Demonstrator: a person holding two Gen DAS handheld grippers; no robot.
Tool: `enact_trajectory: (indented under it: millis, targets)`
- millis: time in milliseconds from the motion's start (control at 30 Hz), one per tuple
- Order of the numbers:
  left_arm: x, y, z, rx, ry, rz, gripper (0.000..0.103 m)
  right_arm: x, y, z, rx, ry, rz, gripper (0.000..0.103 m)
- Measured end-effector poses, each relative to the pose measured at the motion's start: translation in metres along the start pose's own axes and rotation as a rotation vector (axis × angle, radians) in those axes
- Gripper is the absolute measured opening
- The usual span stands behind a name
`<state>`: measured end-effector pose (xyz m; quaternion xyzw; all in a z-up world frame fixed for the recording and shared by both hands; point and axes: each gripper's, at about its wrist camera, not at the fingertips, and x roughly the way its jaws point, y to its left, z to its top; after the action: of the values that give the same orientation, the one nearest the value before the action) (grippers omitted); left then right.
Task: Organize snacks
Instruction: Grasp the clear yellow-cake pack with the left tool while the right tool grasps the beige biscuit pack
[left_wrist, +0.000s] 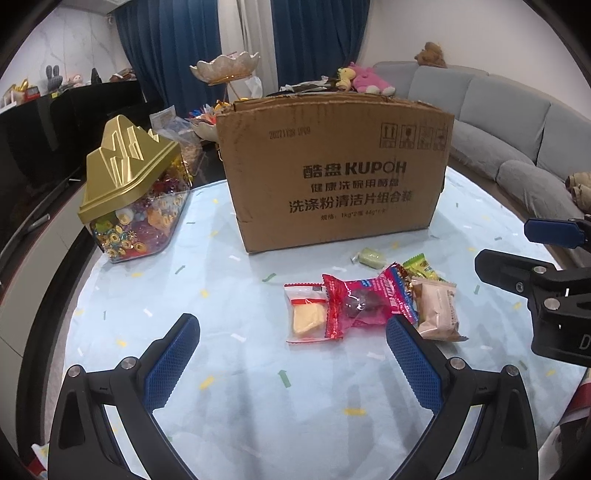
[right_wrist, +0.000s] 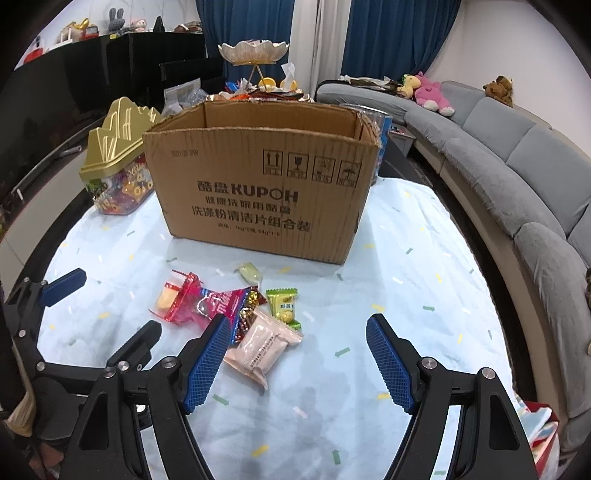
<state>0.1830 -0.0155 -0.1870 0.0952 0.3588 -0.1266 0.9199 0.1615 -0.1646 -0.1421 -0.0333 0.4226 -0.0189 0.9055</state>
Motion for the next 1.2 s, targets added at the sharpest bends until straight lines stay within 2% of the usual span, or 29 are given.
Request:
enact_trajectory:
  millis: [333, 700, 1200]
  targets:
    - [0.021, 0.003, -0.008, 0.031, 0.042, -0.009, 0.101, 0.019, 0.006, -0.006, -0.011, 0.043, 0.005, 0.076]
    - [0.043, 0.003, -0.014, 0.054, 0.098, 0.002, 0.095, 0.043, 0.009, -0.011, 0.004, 0.096, 0.016, 0.076]
    - [0.067, 0.013, -0.009, -0.001, 0.154, -0.006, 0.093, 0.061, 0.012, -0.012, 0.018, 0.131, 0.035, 0.076]
